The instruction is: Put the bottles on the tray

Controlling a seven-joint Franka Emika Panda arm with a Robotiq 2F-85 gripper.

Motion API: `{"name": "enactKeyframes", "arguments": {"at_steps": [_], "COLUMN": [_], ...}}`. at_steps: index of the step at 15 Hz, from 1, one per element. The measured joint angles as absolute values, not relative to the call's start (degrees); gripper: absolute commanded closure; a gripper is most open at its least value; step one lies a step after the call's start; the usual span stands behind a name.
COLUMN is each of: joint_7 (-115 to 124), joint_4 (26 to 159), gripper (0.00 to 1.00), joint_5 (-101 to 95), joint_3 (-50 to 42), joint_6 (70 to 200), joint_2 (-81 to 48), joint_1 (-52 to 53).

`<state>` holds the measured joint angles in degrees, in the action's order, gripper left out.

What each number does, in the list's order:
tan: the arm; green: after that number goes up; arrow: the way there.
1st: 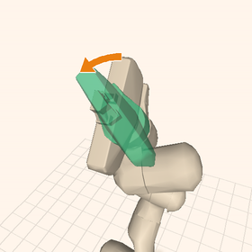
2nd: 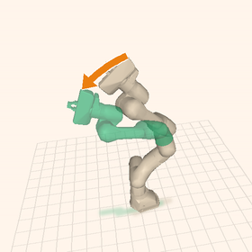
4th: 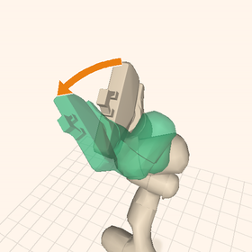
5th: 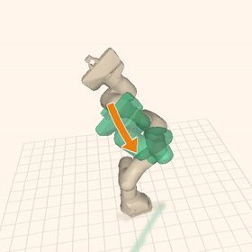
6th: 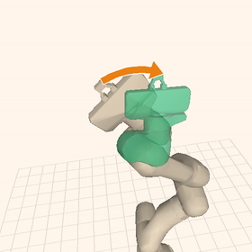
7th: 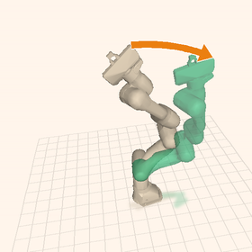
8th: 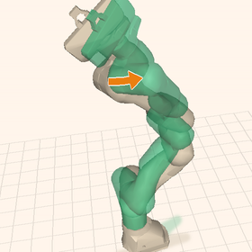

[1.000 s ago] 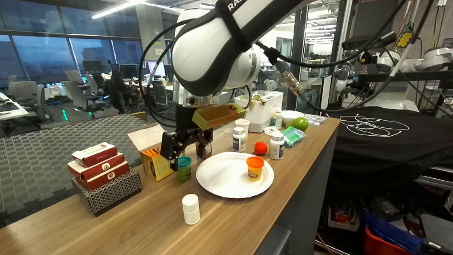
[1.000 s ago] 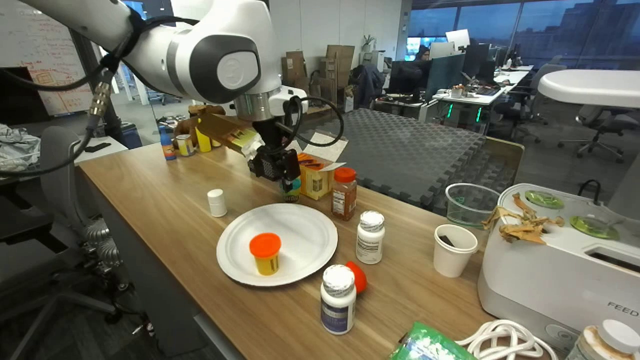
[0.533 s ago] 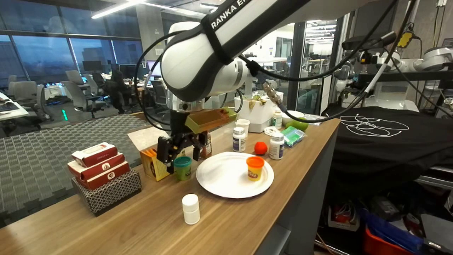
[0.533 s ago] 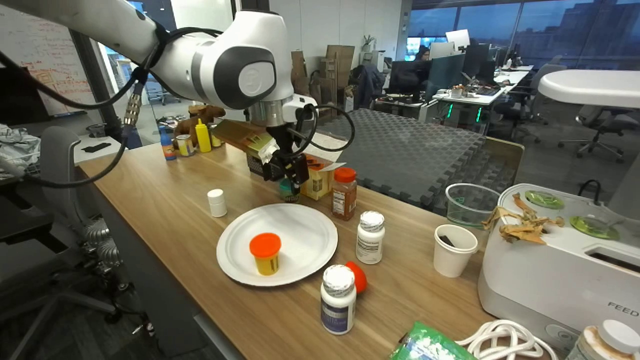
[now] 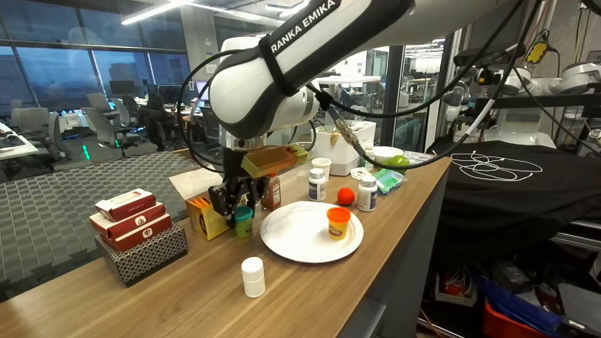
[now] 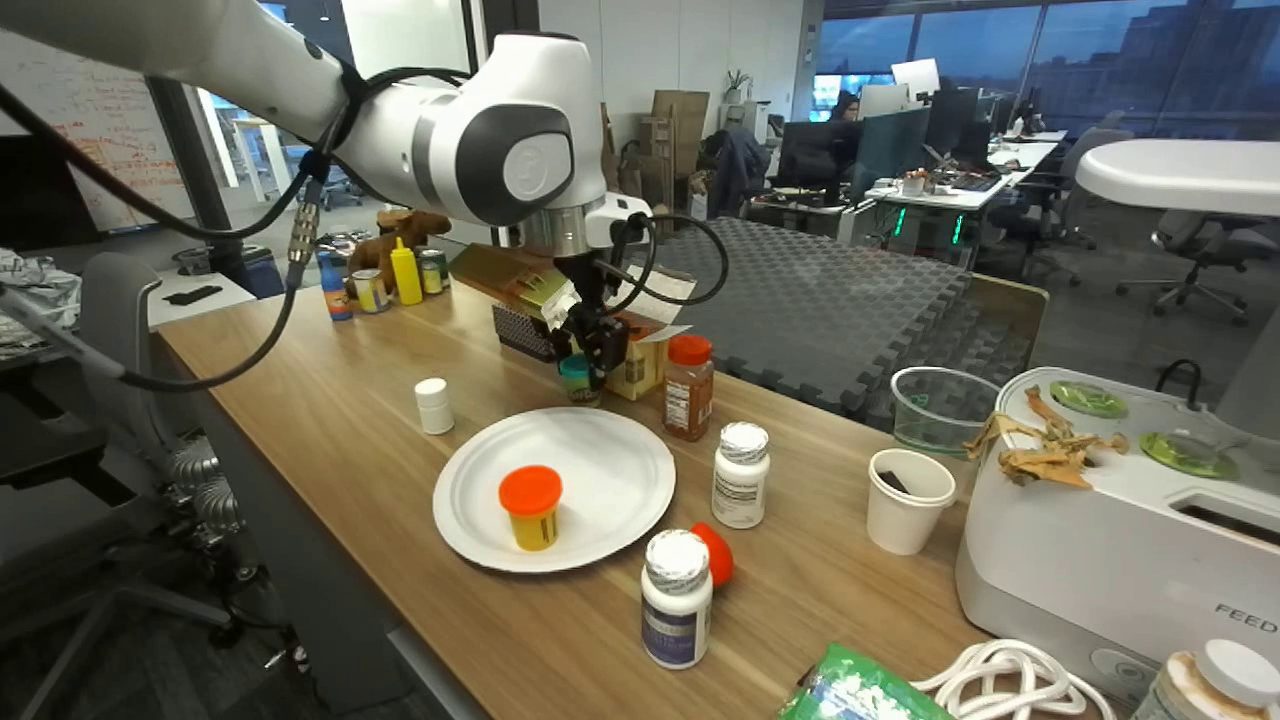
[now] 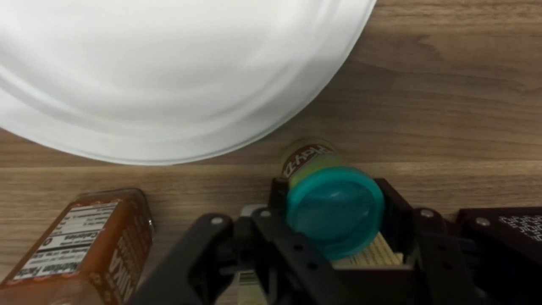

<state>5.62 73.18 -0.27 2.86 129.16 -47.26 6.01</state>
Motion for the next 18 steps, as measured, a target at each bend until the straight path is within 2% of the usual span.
{"name": "enactKeyframes", "arguments": {"at_steps": [8,18], "joint_7": [5.77,9.97], "joint_4": [74.71,101.32], "gripper": [0.72,0.72], "joint_5": [-0.8,-2.95], "joint_3": [2.79,1.57], "joint_6": [129.6,137.79], "joint_2": [-44.8,-26.32], "joint_1": [7.02,8.73]}}
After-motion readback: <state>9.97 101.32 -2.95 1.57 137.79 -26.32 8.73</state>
